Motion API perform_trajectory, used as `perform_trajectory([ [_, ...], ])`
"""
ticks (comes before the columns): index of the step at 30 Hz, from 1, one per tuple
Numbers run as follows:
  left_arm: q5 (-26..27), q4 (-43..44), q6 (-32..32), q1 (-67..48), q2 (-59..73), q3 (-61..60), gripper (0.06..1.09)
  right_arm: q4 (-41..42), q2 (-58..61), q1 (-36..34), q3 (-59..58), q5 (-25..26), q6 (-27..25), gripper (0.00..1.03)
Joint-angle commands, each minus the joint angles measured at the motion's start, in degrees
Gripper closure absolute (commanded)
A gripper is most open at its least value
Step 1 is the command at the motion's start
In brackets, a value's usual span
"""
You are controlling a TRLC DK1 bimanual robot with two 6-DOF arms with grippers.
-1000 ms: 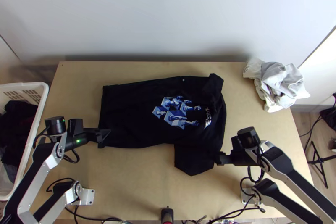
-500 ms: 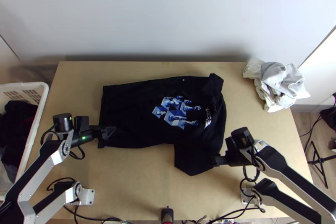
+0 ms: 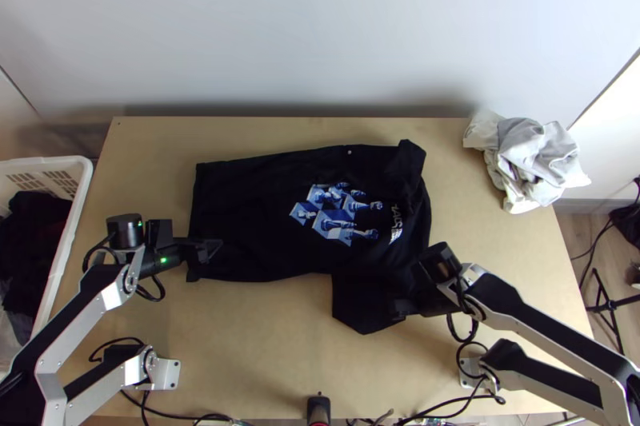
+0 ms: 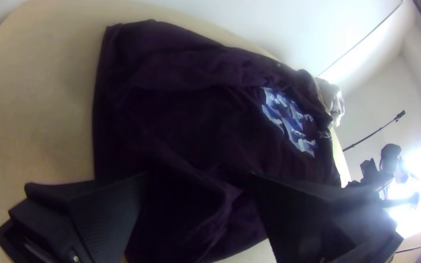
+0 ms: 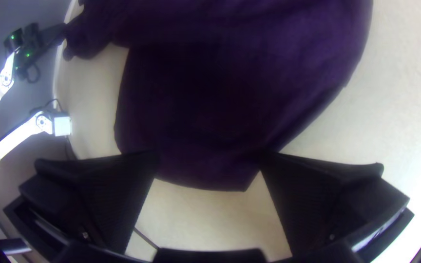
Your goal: Fold the t-shirt
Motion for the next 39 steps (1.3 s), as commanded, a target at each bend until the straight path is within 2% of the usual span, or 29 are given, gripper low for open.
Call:
perform_trajectory([
  [1, -4.19, 0.43, -0.59, -3.05, 0.96, 0.00, 0.11, -0.09, 1.15, 1.54, -0.28, 0.33, 0.12, 0.10],
  [6, -8.15, -0.37, -0.51, -8.15, 1.67, -0.09, 0.11, -0.18, 1.15, 1.45, -0.19, 0.95, -0.06, 0.10],
  [18, -8.15, -11.35, 5.12, -8.41, -4.49, 0.17, 0.11, -1.59, 1.32, 2.77, -0.81, 1.39, -0.23, 0.10],
  [19, -8.15, -12.93, 6.17, -8.41, -4.84, 0.26, 0.11, -1.59, 1.76, 3.47, -0.81, 1.48, -0.32, 0.14],
  [21, -8.15, -14.52, 6.53, -8.50, -5.80, 0.09, 0.12, -0.80, 2.03, 4.44, -0.72, 2.97, -0.41, 0.27],
  [24, -8.15, -16.10, 6.61, -8.67, -6.51, -0.09, 0.25, 0.70, 2.29, 4.79, 0.25, 5.87, -1.64, 0.73],
  [25, -8.15, -16.19, 6.61, -8.76, -6.51, -0.18, 0.40, 1.58, 2.47, 4.79, 0.42, 6.57, -1.90, 0.89],
  [26, -8.15, -16.27, 6.53, -8.76, -6.59, -0.09, 0.66, 2.19, 2.73, 4.79, 0.51, 7.01, -2.25, 0.94],
  [27, -8.15, -15.66, 6.17, -8.50, -6.51, 0.00, 1.00, 2.37, 2.91, 4.96, 0.51, 7.01, -2.78, 0.95],
  [29, -8.15, -16.54, 6.09, -7.53, -5.63, 0.44, 1.05, 3.33, 3.35, 4.96, 0.69, 7.98, -2.87, 0.96],
  [35, -8.15, -16.54, 5.21, -4.90, -6.68, 0.44, 1.05, 4.83, 3.26, 4.35, 1.39, 10.35, -5.42, 0.99],
  [39, -8.15, -15.48, 1.69, -3.93, -8.09, 1.14, 1.05, 2.98, 3.26, 3.38, 4.20, 10.35, -5.59, 0.99],
])
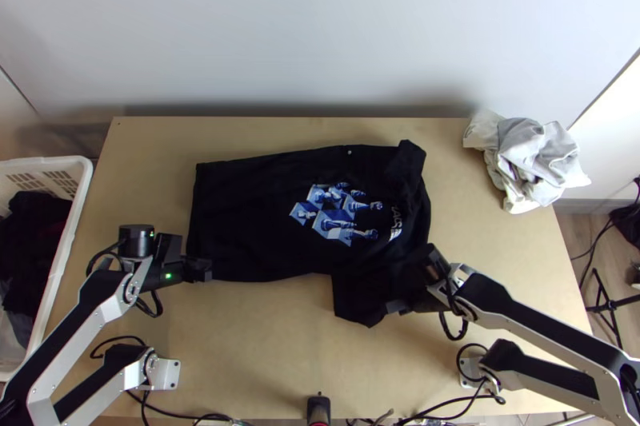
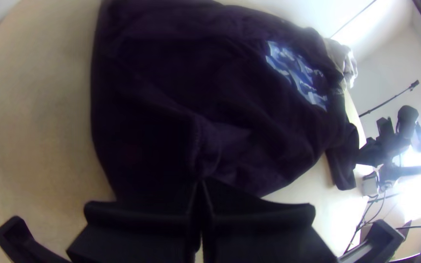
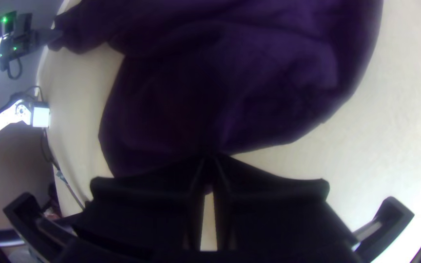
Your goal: Fold the t-shirt
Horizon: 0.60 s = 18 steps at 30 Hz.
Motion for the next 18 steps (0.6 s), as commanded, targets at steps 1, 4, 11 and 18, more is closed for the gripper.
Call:
perform_trajectory([
  [1, 0.07, 1.04, -4.57, 2.43, -1.95, 1.10, 1.05, -0.78, 0.20, -1.06, 3.53, 1.15, -1.44, 0.99],
  [4, 0.34, 2.01, -7.55, 3.05, -2.30, 2.33, 1.05, -1.75, 0.73, -1.14, 5.37, 1.15, -2.14, 0.99],
  [11, 0.34, 1.13, -11.16, 4.72, -2.39, 7.25, 1.05, -2.80, 1.60, -4.66, 12.05, 1.15, -5.75, 1.00],
  [18, 0.51, 0.43, -14.85, 7.71, 0.95, 14.11, 1.05, -2.18, 2.22, -10.90, 21.81, 1.15, -7.95, 1.00],
])
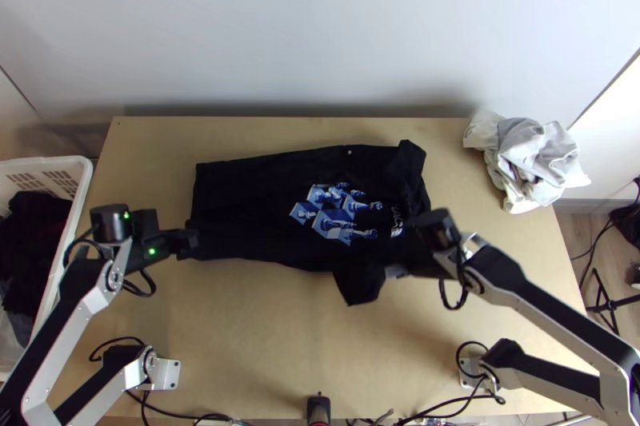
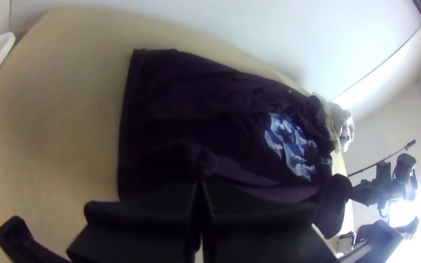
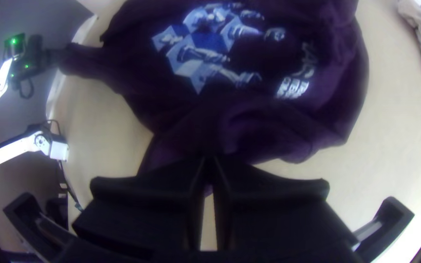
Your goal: Fold the t-shirt
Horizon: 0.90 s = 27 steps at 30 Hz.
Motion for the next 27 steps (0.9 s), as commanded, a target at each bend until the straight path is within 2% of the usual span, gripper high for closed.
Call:
perform_trajectory([
  [1, 0.16, -0.49, -3.11, 2.24, 3.16, 6.35, 1.05, 1.01, 0.73, -5.26, 8.55, -0.01, -2.53, 1.00],
  [14, -0.63, 2.41, -8.21, 2.16, 19.34, 15.93, 1.05, 6.46, 4.51, -8.87, 12.33, 0.61, -3.40, 1.00],
  [27, -2.56, 2.76, -11.02, 2.07, 31.46, 27.71, 1.05, 14.90, 16.38, -14.32, 18.65, 1.75, -3.23, 1.00],
])
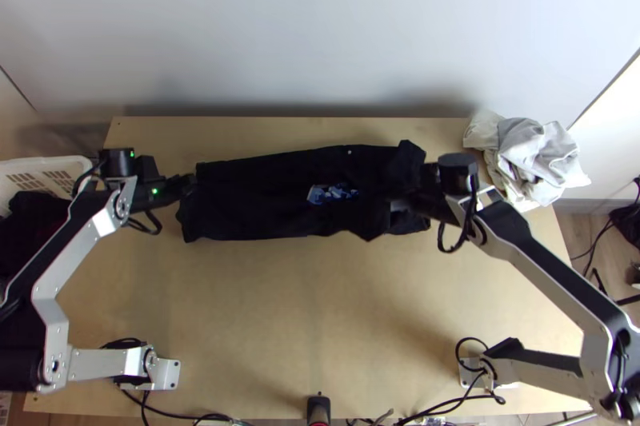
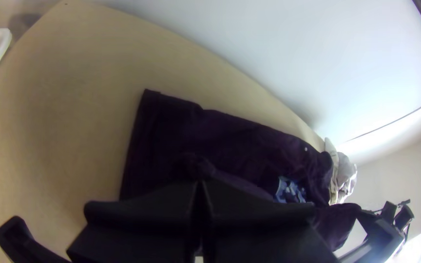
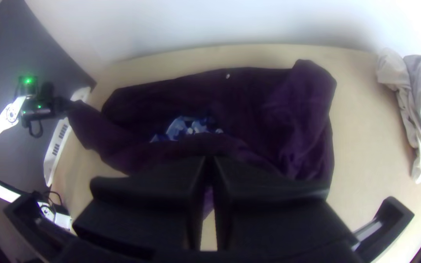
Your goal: Fold the t-shirt
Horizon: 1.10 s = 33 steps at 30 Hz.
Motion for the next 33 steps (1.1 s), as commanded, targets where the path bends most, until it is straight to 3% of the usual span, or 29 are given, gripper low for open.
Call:
perform_trajectory([
  [1, -1.12, 0.29, -1.80, 0.32, 5.52, 6.23, 1.05, 3.47, 7.29, -2.73, 5.13, 0.46, 0.16, 1.00],
  [17, -1.91, 0.64, -1.98, 0.76, 13.87, 10.01, 1.05, 7.86, 20.83, -5.55, 13.21, 2.66, -0.02, 1.00],
  [33, -7.10, 2.49, -6.02, -0.91, 21.52, 14.66, 1.05, 12.34, 30.41, -11.70, 15.85, 4.15, -2.21, 1.00],
])
